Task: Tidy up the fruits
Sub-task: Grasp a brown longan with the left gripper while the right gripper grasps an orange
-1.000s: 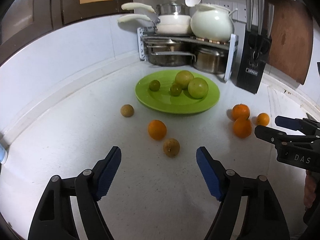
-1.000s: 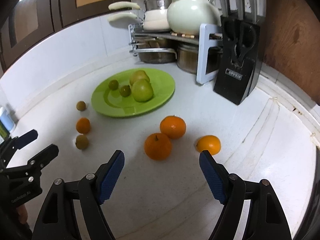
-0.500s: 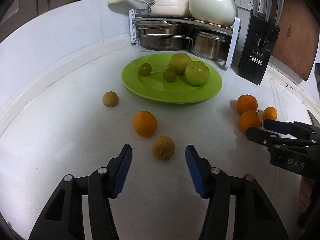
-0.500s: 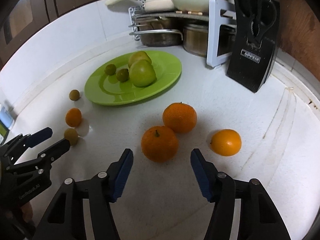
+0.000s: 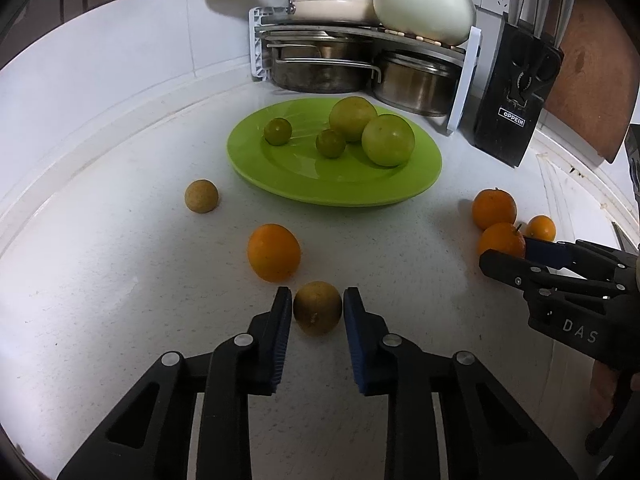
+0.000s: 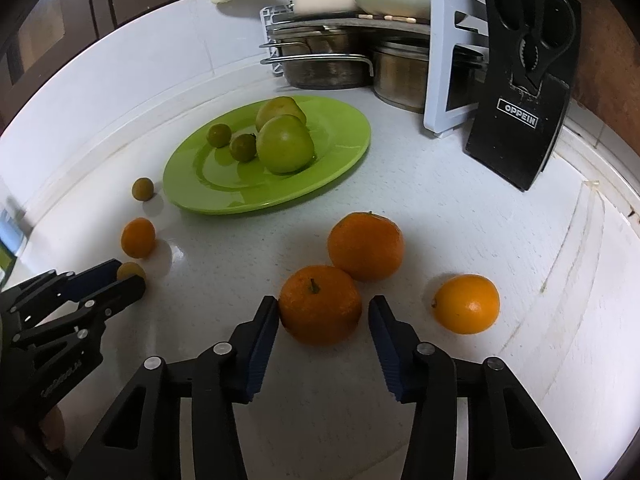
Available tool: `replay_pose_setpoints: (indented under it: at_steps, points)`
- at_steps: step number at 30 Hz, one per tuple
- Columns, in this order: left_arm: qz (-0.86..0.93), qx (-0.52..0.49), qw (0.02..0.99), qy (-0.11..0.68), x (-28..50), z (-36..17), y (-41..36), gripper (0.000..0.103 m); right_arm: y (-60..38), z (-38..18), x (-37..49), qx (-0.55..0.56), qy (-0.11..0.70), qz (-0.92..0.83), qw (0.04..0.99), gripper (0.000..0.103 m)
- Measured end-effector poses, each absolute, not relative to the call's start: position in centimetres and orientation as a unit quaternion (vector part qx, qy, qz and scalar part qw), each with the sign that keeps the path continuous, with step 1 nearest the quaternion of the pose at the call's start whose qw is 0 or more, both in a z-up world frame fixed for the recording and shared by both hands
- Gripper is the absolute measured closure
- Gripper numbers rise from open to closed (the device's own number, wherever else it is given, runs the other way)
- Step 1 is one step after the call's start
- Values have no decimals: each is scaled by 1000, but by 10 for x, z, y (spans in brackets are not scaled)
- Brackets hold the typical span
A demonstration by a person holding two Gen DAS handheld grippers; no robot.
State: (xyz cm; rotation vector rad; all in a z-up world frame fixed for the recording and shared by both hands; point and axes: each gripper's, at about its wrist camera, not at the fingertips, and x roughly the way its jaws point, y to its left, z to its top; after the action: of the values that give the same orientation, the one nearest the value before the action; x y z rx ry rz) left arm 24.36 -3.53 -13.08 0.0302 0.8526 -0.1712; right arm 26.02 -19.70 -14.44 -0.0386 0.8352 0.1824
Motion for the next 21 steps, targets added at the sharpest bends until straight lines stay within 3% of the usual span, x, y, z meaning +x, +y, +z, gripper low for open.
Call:
replay_pose_setpoints:
  at_steps: [21]
  points:
    - [-101,16,920,378,226,-102,-39,77,-193,-124,235,-21,383,94,919,60]
